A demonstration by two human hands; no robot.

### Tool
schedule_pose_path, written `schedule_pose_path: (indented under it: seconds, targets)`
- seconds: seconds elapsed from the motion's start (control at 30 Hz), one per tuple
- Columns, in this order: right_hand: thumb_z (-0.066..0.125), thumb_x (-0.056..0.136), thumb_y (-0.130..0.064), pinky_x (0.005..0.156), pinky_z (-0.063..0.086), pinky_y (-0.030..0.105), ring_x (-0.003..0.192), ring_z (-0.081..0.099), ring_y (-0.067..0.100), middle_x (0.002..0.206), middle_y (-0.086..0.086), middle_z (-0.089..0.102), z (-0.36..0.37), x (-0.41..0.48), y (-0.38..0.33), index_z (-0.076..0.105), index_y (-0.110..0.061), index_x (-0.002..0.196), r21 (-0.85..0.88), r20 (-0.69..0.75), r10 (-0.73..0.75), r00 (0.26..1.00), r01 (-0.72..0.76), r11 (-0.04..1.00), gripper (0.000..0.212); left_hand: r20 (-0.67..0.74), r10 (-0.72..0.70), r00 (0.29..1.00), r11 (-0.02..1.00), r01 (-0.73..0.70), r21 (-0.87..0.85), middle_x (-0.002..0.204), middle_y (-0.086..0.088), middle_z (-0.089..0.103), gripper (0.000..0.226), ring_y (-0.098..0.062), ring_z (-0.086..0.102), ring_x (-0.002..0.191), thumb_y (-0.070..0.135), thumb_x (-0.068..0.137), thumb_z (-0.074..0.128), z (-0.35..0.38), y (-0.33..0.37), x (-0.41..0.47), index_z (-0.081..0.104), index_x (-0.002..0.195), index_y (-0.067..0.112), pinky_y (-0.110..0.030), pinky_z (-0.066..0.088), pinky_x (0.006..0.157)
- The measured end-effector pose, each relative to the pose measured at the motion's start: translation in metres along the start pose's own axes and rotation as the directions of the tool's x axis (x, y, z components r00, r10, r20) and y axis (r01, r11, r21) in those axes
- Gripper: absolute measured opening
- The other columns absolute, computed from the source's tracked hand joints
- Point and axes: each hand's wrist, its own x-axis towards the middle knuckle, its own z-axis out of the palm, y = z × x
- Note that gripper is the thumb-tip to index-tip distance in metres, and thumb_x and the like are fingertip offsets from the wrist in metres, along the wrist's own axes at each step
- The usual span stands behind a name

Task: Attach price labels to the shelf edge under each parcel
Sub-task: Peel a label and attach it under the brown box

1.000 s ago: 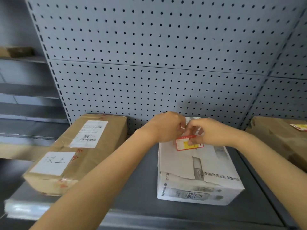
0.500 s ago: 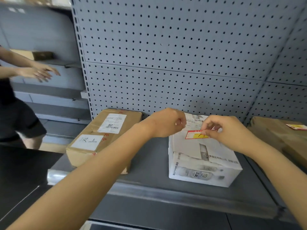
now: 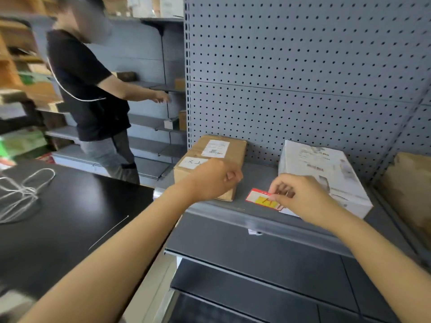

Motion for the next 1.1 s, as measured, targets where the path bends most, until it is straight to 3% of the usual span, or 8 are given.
schedule_pose_path:
  seconds: [0.2,0.33,0.57,0.73,0.9,1.1]
  targets:
    - [0.072,0.080,-0.011,0.063,0.051,0.018,0.069,0.061,0.002,0.078,-0.008,0.067,0.055,0.016,-0.019,0.062,-0.028,0.082,0.011,0.048,0.060,0.997,-0.061,0.998,0.019,0.050,-0.062,0.997,0.998,0.063,-0.018,0.094,0.004,0.065,0.017,-0.013,0.058,0.084,0.019,0.091,0.052,-0.012,-0.051,-0.025,0.066,0.099,0.017,-0.024,0.048,0.074]
    - [0.070,0.081,-0.009,0.066,0.054,0.029,0.071,0.061,0.012,0.080,-0.005,0.066,0.081,0.035,-0.032,0.060,-0.025,0.087,0.008,0.031,0.130,0.991,-0.130,0.991,0.020,0.117,-0.050,0.992,0.998,0.046,0.033,0.095,0.004,0.068,0.018,-0.014,0.060,0.085,0.018,0.090,0.050,-0.011,-0.086,-0.032,0.067,0.095,0.017,-0.034,0.052,0.079]
    - [0.070,0.080,-0.006,0.063,0.051,0.021,0.067,0.060,0.004,0.077,-0.008,0.067,0.117,0.055,-0.041,0.063,-0.025,0.084,0.039,-0.065,0.225,0.972,-0.223,0.974,0.020,0.183,-0.023,0.983,0.991,-0.002,0.134,0.111,0.003,0.066,0.024,-0.021,0.060,0.098,0.018,0.091,0.047,0.007,-0.130,-0.032,0.064,0.107,0.021,-0.034,0.047,0.088]
    - [0.070,0.079,-0.005,0.063,0.051,0.020,0.067,0.060,0.003,0.074,-0.009,0.066,0.136,0.065,-0.037,0.064,-0.023,0.081,0.073,-0.085,0.270,0.959,-0.264,0.962,0.019,0.238,-0.034,0.971,0.976,-0.020,0.218,0.113,-0.007,0.063,0.030,-0.028,0.059,0.094,0.010,0.089,0.045,0.035,-0.149,-0.030,0.063,0.110,0.020,-0.039,0.052,0.080]
    - [0.070,0.081,-0.008,0.066,0.053,0.022,0.068,0.061,0.005,0.076,-0.010,0.066,0.143,0.072,-0.032,0.064,-0.025,0.080,0.080,-0.084,0.294,0.952,-0.287,0.954,0.019,0.181,0.079,0.980,0.957,-0.125,0.262,0.118,-0.003,0.060,0.034,-0.025,0.054,0.103,0.007,0.083,0.049,0.055,-0.162,-0.031,0.062,0.111,0.021,-0.036,0.046,0.083]
    - [0.070,0.081,-0.008,0.070,0.054,0.025,0.071,0.062,0.004,0.078,-0.010,0.065,0.146,0.080,-0.033,0.063,-0.026,0.081,0.089,-0.092,0.256,0.962,-0.248,0.965,0.019,0.125,0.082,0.989,0.963,-0.111,0.245,0.110,-0.004,0.061,0.033,-0.024,0.053,0.102,0.003,0.082,0.048,0.060,-0.159,-0.034,0.063,0.107,0.017,-0.030,0.037,0.085]
